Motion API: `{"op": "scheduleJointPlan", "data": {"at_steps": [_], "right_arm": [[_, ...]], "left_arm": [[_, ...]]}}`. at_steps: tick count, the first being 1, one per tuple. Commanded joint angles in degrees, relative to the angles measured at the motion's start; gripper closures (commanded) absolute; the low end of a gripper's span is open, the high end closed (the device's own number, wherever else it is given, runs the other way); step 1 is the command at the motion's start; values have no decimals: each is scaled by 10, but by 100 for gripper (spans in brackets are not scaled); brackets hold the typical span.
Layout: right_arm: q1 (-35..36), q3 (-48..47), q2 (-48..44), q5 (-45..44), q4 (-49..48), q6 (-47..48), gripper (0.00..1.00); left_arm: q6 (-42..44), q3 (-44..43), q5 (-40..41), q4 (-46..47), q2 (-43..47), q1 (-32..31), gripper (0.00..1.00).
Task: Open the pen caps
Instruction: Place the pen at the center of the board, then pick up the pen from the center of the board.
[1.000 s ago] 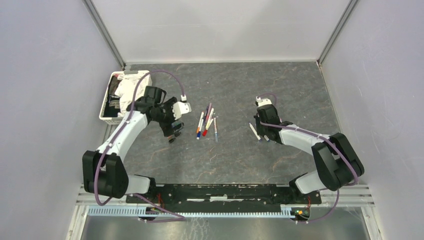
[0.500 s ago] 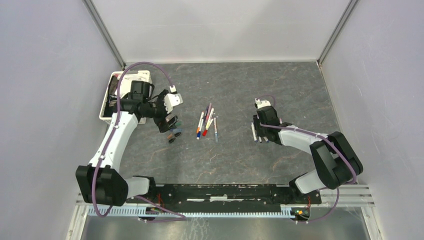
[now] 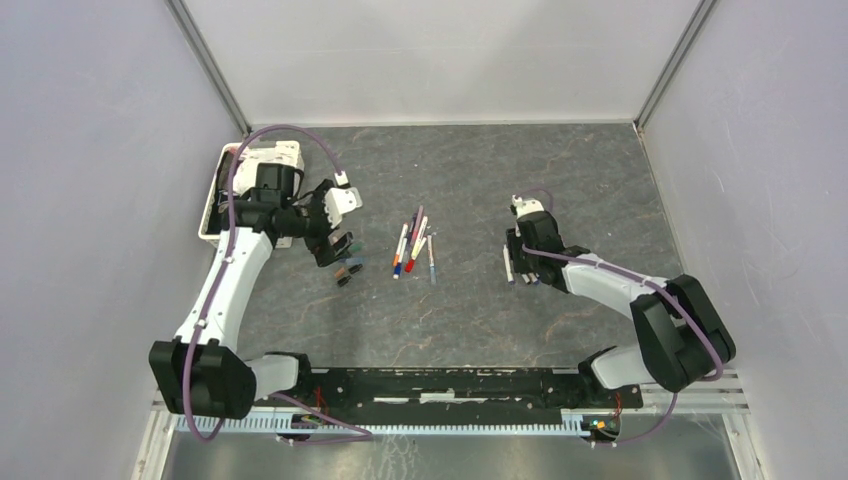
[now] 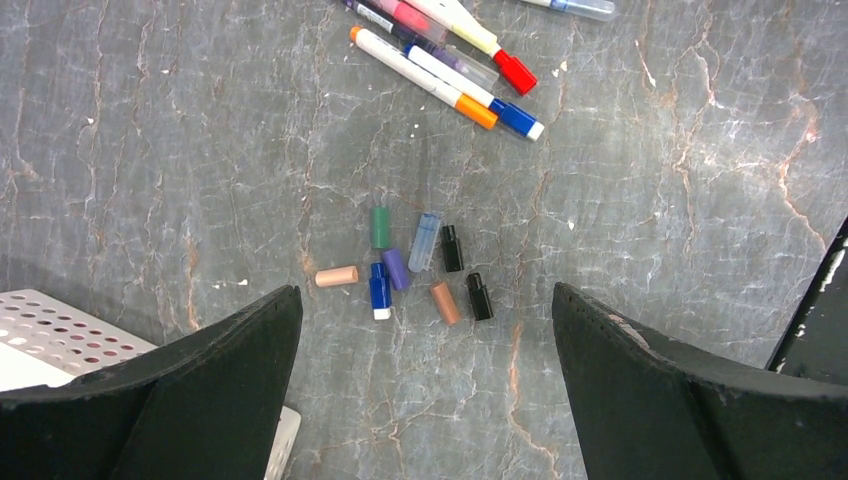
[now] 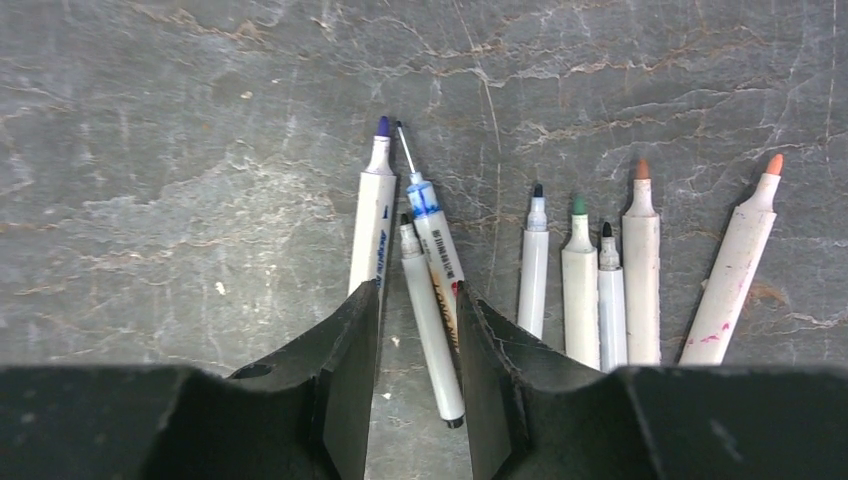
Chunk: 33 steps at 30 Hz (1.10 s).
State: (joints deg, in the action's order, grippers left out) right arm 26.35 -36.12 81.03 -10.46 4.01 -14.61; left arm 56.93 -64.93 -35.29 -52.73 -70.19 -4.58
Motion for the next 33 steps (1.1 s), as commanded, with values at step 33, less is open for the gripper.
{"op": "scheduleJointPlan", "data": {"at_steps": [33], "right_arm": [[268, -486, 328, 13, 115, -87, 64]], "left_arm": [[-79, -72, -81, -10, 3, 206, 0]]}}
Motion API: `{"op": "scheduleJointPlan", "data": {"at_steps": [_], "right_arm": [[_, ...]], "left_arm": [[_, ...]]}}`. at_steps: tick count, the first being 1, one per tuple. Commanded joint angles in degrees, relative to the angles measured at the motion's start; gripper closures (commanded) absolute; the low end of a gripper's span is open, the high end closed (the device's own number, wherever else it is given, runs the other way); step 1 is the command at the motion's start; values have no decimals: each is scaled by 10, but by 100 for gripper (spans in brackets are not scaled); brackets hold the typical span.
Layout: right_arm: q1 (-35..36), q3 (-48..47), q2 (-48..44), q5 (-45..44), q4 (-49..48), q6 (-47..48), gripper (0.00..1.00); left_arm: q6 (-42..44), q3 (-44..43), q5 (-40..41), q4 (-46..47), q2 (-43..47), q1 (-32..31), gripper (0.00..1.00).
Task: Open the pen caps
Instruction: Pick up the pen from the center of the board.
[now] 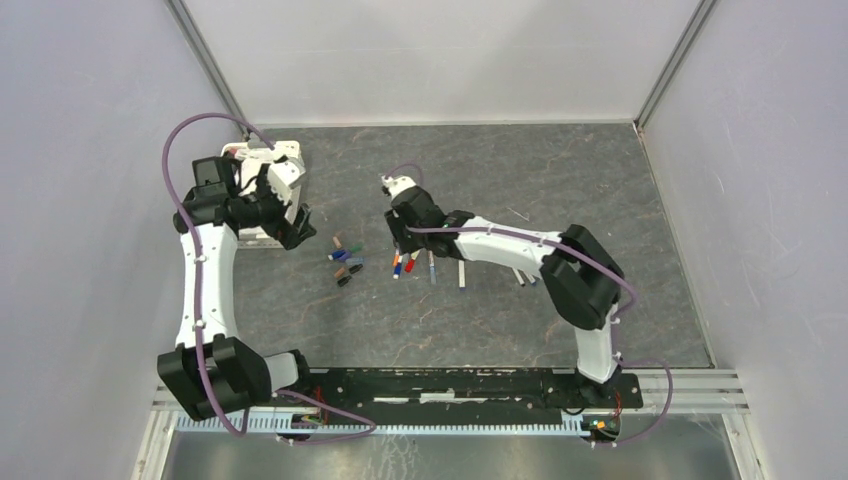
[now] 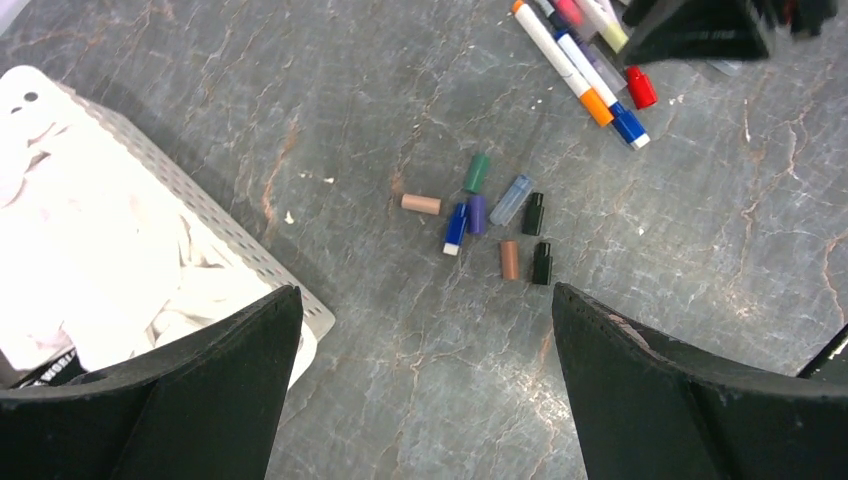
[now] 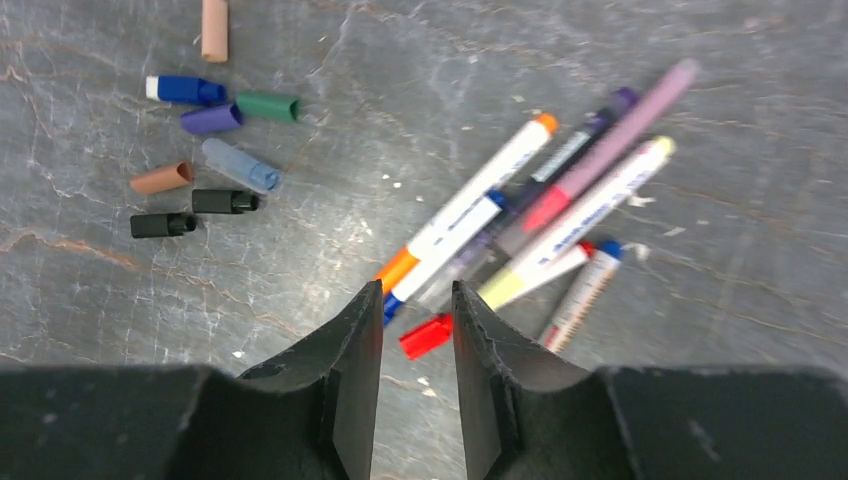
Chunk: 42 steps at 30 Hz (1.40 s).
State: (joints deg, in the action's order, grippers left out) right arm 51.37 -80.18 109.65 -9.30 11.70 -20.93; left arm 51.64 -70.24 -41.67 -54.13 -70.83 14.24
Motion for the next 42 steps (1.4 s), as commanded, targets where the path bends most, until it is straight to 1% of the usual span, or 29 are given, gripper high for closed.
{"op": "scheduleJointPlan", "data": {"at_steps": [1, 4, 8, 14, 22, 28, 36, 42], "right_arm": [[22, -57, 52, 2, 43, -24, 64], [27, -64, 74, 2, 52, -29, 66], [28, -13, 57, 2, 20, -33, 67], [27, -8, 67, -8, 40, -29, 67], [25, 47, 35, -20, 25, -39, 67], [25, 81, 8, 1, 9, -40, 67], [20, 69, 10, -16, 32, -49, 67], [18, 20, 42, -56, 76, -60, 61]], "left_arm": [[-24, -19, -18, 1, 9, 21, 0], [-19, -19, -18, -3, 10, 24, 0], [-6, -19, -15, -13, 10, 27, 0], [0, -19, -17, -22, 4, 28, 0], [18, -16, -17, -33, 4, 29, 0], [20, -15, -21, -36, 3, 30, 0], [25, -18, -25, -39, 1, 30, 0], [33, -20, -32, -48, 2, 31, 0]]}}
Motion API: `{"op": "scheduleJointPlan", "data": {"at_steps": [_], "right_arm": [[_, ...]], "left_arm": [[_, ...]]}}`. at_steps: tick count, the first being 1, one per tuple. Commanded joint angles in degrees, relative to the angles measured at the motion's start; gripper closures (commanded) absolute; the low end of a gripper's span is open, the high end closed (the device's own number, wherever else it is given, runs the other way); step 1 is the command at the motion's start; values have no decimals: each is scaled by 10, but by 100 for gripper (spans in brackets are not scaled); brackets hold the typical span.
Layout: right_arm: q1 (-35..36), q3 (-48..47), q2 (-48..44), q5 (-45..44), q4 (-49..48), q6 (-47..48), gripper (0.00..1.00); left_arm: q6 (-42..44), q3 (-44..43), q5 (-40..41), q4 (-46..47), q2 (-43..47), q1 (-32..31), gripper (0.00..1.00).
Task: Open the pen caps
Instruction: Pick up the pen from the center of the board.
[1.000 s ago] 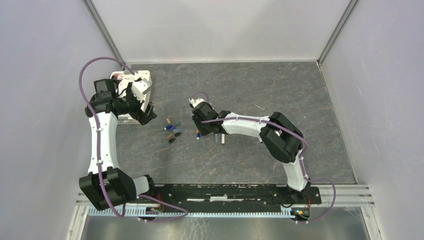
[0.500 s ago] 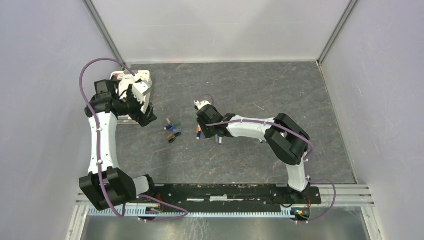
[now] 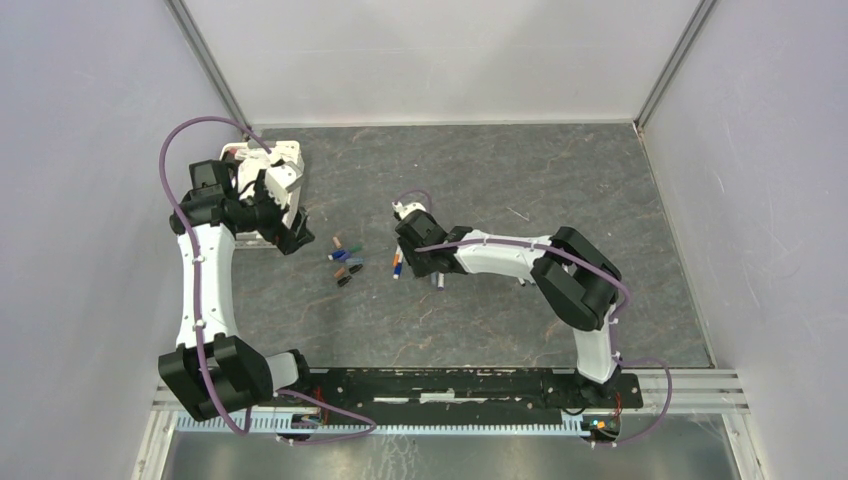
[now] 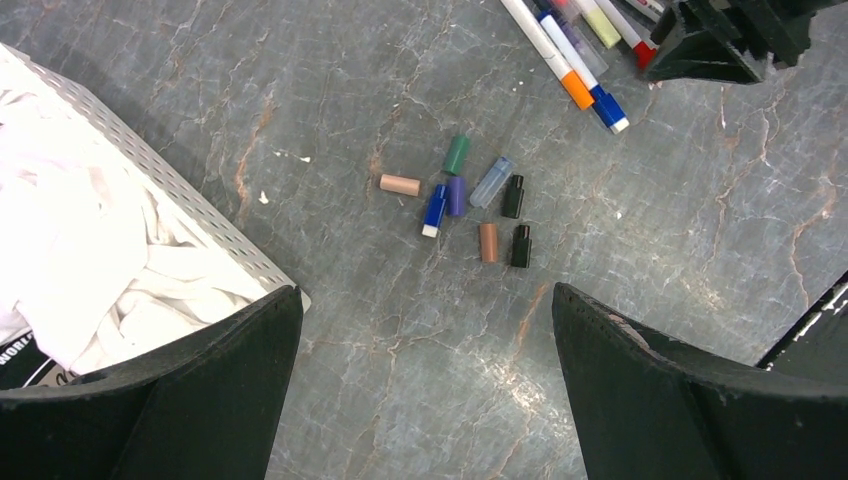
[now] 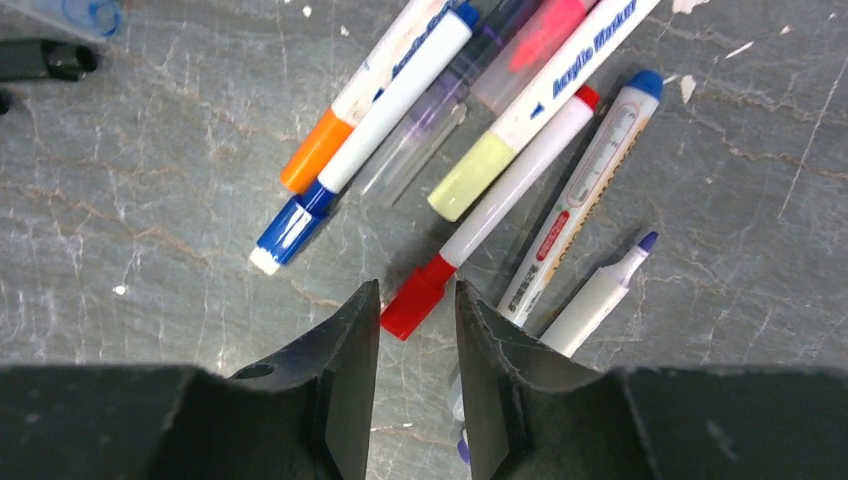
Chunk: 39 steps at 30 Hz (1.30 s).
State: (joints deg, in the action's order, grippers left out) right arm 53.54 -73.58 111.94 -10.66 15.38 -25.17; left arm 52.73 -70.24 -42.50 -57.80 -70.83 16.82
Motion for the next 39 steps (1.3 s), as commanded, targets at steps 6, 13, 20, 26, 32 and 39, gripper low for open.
{"op": "scheduleJointPlan", "data": {"at_steps": [6, 13, 20, 26, 32, 39], "right_arm": [[-8, -82, 48, -57, 56, -24, 59], [-14, -54, 44, -51, 40, -42, 72], [-14, -16, 11, -30, 23, -47, 90], [-13, 10, -51, 0, -12, -56, 98], [-12, 42, -132, 71, -127, -79, 100], [12, 66, -204, 105, -300, -107, 100]], "left_arm": [[29, -22, -29, -19, 3, 4, 0], [37, -24, -30, -24, 3, 4, 0], [44, -28, -50, -49, -2, 4, 0], [43, -51, -60, -77, -5, 4, 0], [15, -96, -76, -92, -6, 4, 0], [-112, -86, -147, -24, 30, 5, 0]]}}
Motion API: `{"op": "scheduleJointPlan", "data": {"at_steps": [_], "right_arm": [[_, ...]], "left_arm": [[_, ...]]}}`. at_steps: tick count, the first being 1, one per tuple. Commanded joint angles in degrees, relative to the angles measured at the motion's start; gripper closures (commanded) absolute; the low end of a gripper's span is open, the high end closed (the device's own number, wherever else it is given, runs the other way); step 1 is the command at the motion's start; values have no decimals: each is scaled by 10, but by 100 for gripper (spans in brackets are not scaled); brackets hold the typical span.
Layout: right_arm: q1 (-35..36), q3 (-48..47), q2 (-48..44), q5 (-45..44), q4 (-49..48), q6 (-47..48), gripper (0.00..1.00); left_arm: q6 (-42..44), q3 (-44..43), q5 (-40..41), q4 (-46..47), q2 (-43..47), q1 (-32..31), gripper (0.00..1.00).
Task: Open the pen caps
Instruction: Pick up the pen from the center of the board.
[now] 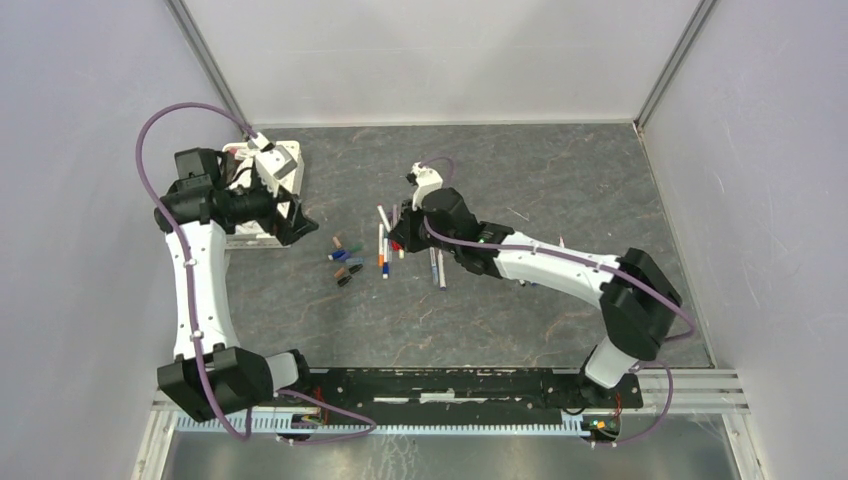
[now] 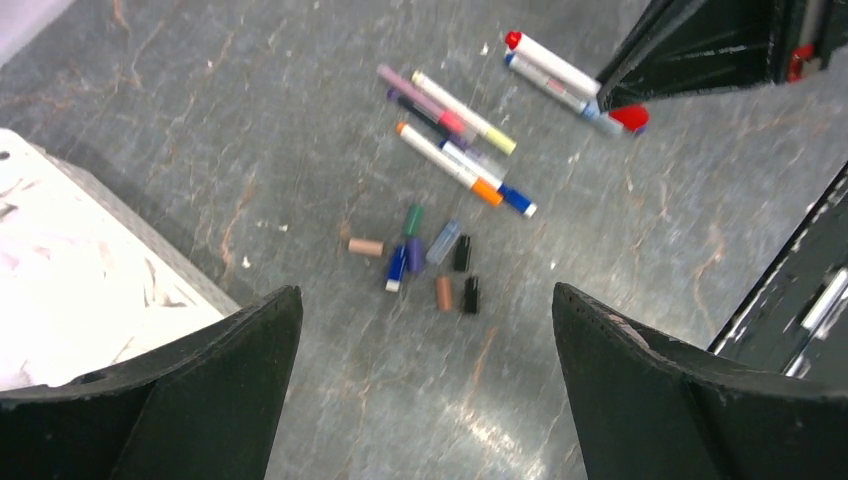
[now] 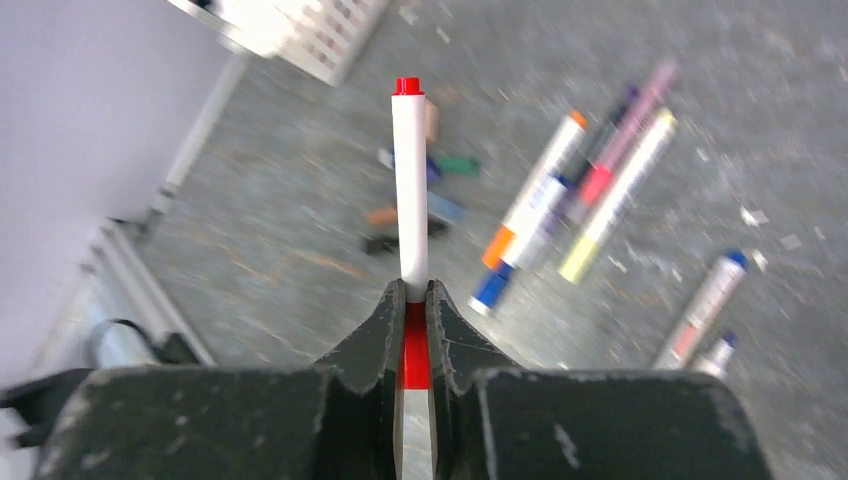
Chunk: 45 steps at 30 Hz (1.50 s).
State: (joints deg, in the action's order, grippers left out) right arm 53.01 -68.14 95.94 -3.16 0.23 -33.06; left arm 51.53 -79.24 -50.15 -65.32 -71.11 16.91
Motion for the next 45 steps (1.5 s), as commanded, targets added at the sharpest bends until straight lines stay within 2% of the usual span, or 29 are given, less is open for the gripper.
{"op": "scheduleJointPlan", "data": {"at_steps": [1, 3, 5, 8, 15, 21, 30, 35, 40, 45], "right_arm": [[23, 12, -51, 27, -167, -33, 100], [34, 10, -58, 17, -196, -43, 100], [40, 10, -60, 15, -222, -54, 100], [50, 9, -60, 4, -247, -70, 100], [70, -4, -46, -15, -291, -111, 100], [79, -7, -31, 0, -324, -146, 100], [96, -36, -2, -8, -323, -155, 100], [99, -46, 9, -15, -322, -156, 100], [103, -49, 16, -20, -320, -157, 100], [103, -37, 7, -35, -319, -154, 99]], "left_arm": [[-119, 20, -90, 59, 40, 4, 0], [-108, 54, -141, 54, 47, 4, 0], [-60, 66, -183, 11, 40, 3, 0], [147, 46, -242, -173, 5, 2, 1], [160, 66, -268, -186, 35, -36, 5], [154, 68, -296, -186, 29, -41, 8], [138, 49, -281, -181, -14, -40, 18], [33, 76, -245, -90, 9, -44, 21], [-92, 108, -208, 44, 42, -51, 41], [-90, 108, -185, 50, 42, -56, 64]]}}
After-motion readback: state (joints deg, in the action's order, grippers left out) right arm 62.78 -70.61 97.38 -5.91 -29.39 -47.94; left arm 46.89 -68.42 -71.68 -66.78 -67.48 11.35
